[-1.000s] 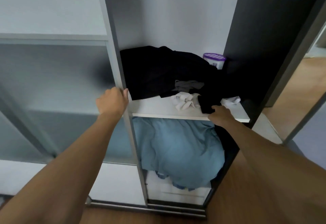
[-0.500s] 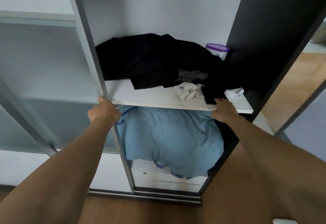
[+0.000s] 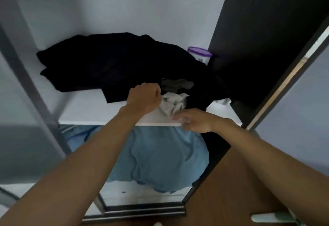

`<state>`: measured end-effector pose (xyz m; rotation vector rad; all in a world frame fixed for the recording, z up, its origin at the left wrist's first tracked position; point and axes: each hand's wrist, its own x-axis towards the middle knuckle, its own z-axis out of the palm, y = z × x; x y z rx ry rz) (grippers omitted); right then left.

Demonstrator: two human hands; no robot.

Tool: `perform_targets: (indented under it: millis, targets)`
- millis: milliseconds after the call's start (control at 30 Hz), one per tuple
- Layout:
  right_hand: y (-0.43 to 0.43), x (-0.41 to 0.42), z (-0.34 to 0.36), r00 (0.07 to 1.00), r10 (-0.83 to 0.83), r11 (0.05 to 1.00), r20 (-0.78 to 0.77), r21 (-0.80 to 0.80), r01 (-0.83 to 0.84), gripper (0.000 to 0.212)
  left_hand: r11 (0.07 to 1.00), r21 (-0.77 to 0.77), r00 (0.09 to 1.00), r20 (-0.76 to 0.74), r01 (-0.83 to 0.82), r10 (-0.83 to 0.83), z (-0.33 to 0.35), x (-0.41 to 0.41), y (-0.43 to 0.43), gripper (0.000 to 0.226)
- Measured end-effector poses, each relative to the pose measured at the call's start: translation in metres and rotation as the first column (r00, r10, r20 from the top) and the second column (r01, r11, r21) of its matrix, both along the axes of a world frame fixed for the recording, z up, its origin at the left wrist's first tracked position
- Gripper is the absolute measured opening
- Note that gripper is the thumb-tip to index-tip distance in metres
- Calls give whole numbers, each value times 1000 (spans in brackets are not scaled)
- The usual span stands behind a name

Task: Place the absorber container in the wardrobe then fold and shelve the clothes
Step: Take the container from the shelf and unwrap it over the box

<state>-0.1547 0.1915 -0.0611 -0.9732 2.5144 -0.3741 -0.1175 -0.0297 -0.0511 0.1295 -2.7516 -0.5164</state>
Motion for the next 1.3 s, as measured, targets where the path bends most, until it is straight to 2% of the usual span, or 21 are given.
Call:
perform_targets:
  millis: [67,133,200,300,367,500,567,633,667,733,800,867,967,1067,1200,1300]
  targets:
    - [7,-24,9,998,-23,993,-61,-120,16,36,994,15,991,-73,109,-108,11,-40,12,19]
    - [19,-53,17,977,-168,936,-132,-331,117,29,973,-4,965,-127,231,-230,21,-88,26,23]
    - [30,-92,23,916,-356,840,-185,-493,227,33,942,-71,937,-96,329,-335,32,-141,40,29]
    - [40,-157,29,807,-538,784,-242,-495,374,41,898,-213,921,26,386,-389,44,-214,60,31]
    - [42,-200,30,754,-615,744,-230,-485,459,42,891,-253,918,-29,377,-396,50,-252,67,29]
    - [38,-262,34,646,-751,592,-138,-573,567,32,929,-181,913,-200,322,-355,64,-308,71,25]
    - [34,-282,40,577,-809,498,-117,-658,565,29,944,-130,924,-202,304,-326,70,-335,69,26]
    - [29,-300,50,544,-834,427,-92,-731,532,30,949,-148,942,-148,279,-300,68,-361,64,36]
    - [27,-308,56,541,-835,424,-101,-745,516,29,950,-168,956,-84,265,-281,63,-371,61,45]
    - [20,-327,66,544,-824,476,-159,-715,512,30,953,-175,966,131,246,-225,45,-386,52,59]
    - [12,-345,74,575,-784,578,-236,-615,536,35,956,-178,930,330,231,-163,21,-397,37,58]
    - [2,-363,76,624,-716,686,-312,-477,549,45,955,-194,894,431,225,-123,2,-403,23,53]
    - [-7,-390,70,708,-594,802,-383,-216,556,59,948,-206,895,425,244,-138,-10,-408,17,48]
    - [-15,-412,59,768,-533,831,-355,-45,555,75,954,-168,904,392,250,-168,-11,-412,13,46]
    - [-23,-433,47,762,-461,841,-455,48,538,89,947,-171,905,381,271,-190,-17,-413,9,45]
    - [-23,-437,46,737,-464,838,-492,25,544,89,938,-173,895,391,300,-214,-19,-415,6,42]
